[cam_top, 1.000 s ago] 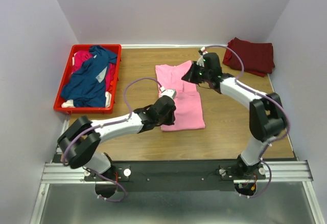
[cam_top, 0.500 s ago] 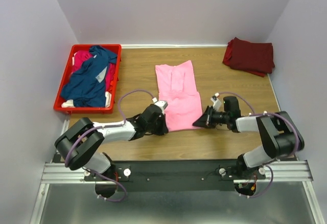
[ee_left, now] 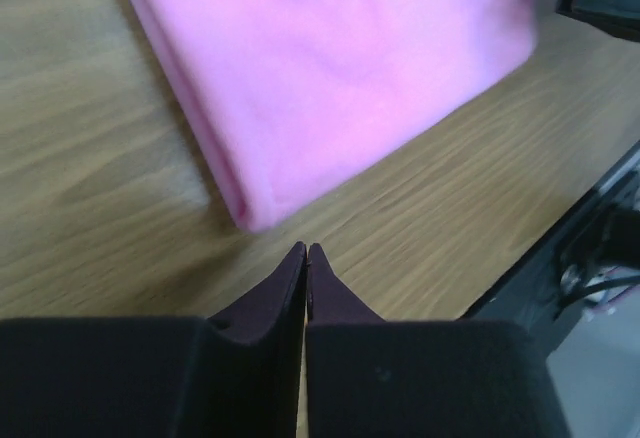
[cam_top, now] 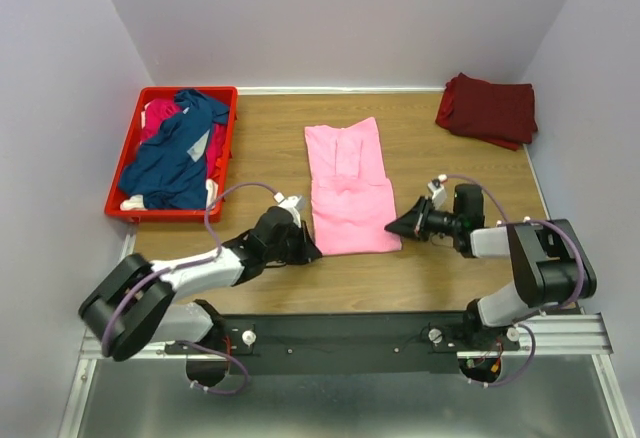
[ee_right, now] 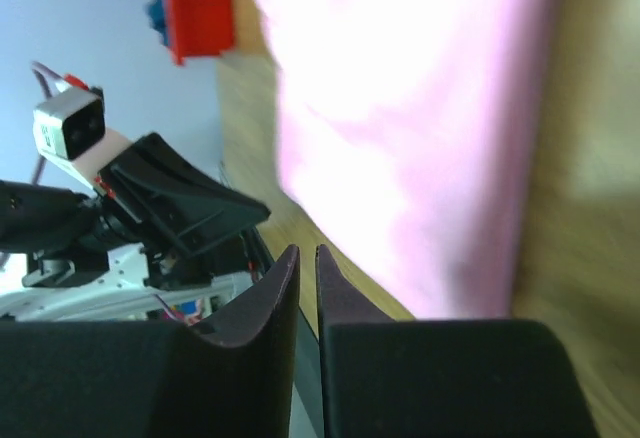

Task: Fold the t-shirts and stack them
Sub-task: Fold the tshirt

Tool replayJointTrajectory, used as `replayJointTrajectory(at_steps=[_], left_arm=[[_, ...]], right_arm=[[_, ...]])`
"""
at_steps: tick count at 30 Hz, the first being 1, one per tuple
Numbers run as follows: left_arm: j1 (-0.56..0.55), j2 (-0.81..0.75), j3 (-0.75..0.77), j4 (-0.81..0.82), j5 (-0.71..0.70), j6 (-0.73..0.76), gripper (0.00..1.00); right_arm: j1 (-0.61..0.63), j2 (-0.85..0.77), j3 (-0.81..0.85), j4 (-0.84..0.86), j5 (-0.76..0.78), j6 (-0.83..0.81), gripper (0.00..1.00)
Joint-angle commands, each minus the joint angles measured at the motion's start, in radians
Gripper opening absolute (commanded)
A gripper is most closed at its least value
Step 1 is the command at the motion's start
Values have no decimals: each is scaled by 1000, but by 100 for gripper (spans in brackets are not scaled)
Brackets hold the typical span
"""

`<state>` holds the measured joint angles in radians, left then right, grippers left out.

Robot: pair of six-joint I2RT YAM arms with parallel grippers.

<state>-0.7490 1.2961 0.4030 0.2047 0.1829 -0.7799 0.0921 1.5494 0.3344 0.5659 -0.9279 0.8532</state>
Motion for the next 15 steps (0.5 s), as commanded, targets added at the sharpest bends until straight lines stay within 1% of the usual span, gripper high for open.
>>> replayJointTrajectory(at_steps=[1, 2, 3, 4, 5, 6, 7, 8, 9, 11, 12, 13, 15], left_arm=[[52, -156, 20, 10, -57, -41, 11], [91, -162, 23, 40, -54, -41, 12], [106, -158, 45, 70, -48, -39, 13], [123, -117, 100, 111, -31, -19, 13], [135, -80, 100, 120, -19, -4, 14], [151, -37, 182, 121, -8, 16, 14], [155, 64, 229, 108, 12, 59, 14], [160, 115, 312, 102, 23, 74, 14], [177, 211, 348, 101, 36, 86, 13], [201, 293, 404, 117, 73, 103, 13], [215, 330, 442, 125, 90, 103, 12], [250, 389, 454, 146, 110, 102, 12], [281, 445, 488, 153, 133, 97, 11]], right_arm=[[-5, -48, 136, -101, 20, -20, 18], [-5, -32, 193, -101, 18, -19, 18], [-5, -14, 218, -101, 18, -17, 18], [-5, 36, 248, -98, 21, -17, 18], [-6, 61, 276, -95, 20, -17, 18], [-5, 86, 331, -92, 21, -16, 18], [-6, 113, 353, -71, 21, -13, 18], [-5, 167, 376, -63, 21, -6, 18], [-6, 199, 429, -60, 18, -6, 18], [-5, 262, 480, -54, 21, -8, 18], [-5, 338, 504, -52, 20, -8, 18], [-8, 372, 549, -46, 12, -6, 18], [-6, 446, 580, -34, 14, 10, 17]])
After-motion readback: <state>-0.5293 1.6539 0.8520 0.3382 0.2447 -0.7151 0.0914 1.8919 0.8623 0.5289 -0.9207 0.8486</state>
